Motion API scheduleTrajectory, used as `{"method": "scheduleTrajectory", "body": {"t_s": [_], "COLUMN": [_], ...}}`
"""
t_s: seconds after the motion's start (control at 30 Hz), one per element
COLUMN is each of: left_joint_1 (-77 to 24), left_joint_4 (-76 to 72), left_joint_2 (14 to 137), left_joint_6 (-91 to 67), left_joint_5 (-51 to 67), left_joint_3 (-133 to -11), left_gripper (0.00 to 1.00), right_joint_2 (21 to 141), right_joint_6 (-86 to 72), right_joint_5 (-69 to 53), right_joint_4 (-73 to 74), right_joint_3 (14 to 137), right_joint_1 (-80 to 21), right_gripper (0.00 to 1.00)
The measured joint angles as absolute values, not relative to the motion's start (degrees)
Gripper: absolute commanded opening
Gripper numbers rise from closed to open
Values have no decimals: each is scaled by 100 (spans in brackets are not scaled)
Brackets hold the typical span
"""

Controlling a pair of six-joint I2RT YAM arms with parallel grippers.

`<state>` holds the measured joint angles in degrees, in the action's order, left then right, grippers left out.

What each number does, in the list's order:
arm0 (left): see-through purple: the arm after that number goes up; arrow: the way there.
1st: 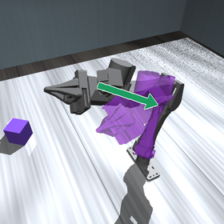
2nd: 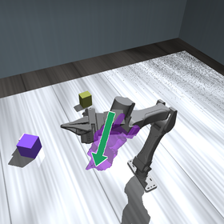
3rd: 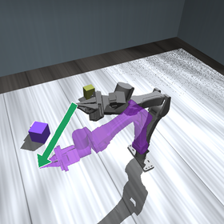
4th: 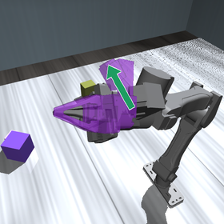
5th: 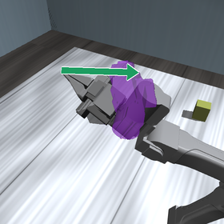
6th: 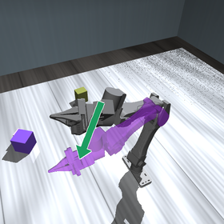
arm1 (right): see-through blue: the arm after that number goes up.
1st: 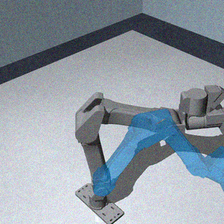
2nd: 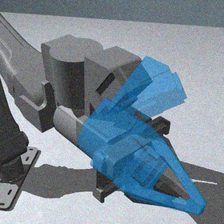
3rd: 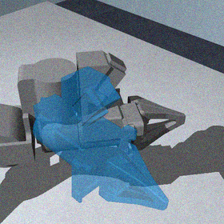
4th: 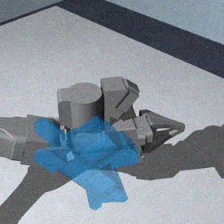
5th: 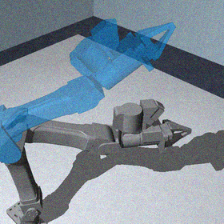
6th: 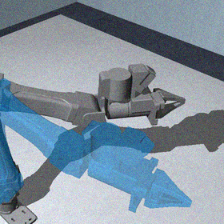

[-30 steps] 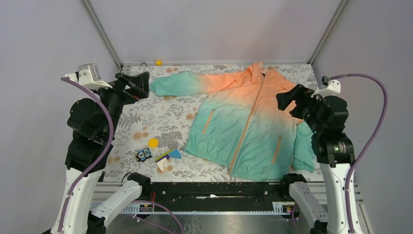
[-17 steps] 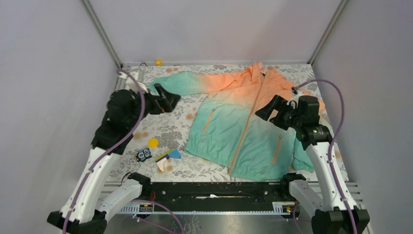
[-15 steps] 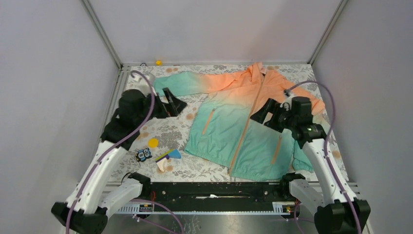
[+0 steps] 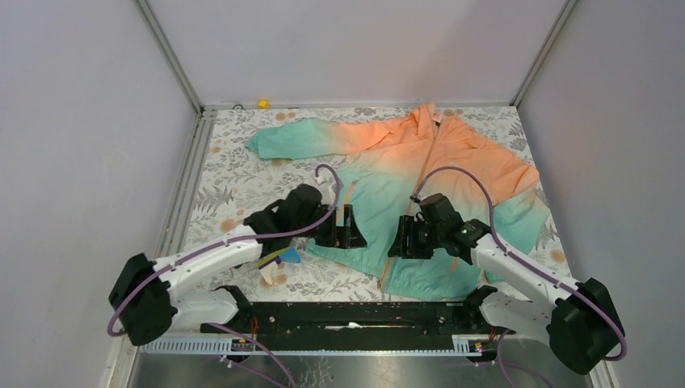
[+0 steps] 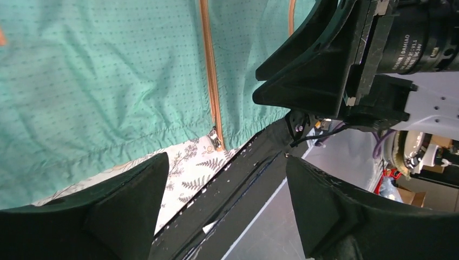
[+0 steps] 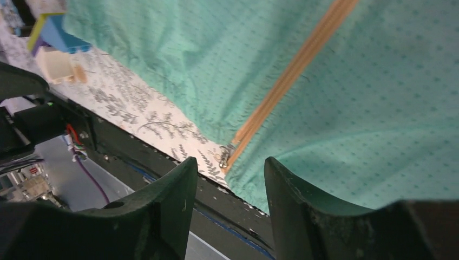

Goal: Zip up the jacket

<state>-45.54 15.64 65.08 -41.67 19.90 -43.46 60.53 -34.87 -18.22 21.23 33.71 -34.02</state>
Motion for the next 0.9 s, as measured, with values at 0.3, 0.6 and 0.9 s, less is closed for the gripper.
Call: {"method": "scheduleTrajectory", "body": {"t_s": [0.3,0.6,0.9], "left_joint_1": [-5284,-5286,-5286], "left_joint_4": [729,23,-23], "left_joint_2": [7279,7275,6709], "left_joint_6": [-4571,-4989,-5140], "left_joint_5": [1599,1592,1535], "left_joint_3": [-4217,-3889,-3653], "left_gripper": [81,82,85], "right_joint_2": [5881,5898,6147], "right_joint_6": [-3835,-5153,-6543], "right_joint_5": [-1433,-349,644], "right_joint_4": [2274,2626,3116], "right_joint_3": [3055,3055,3153], "right_joint_1": [-3592,-4392,-5116], "right_gripper": [57,49,48]}}
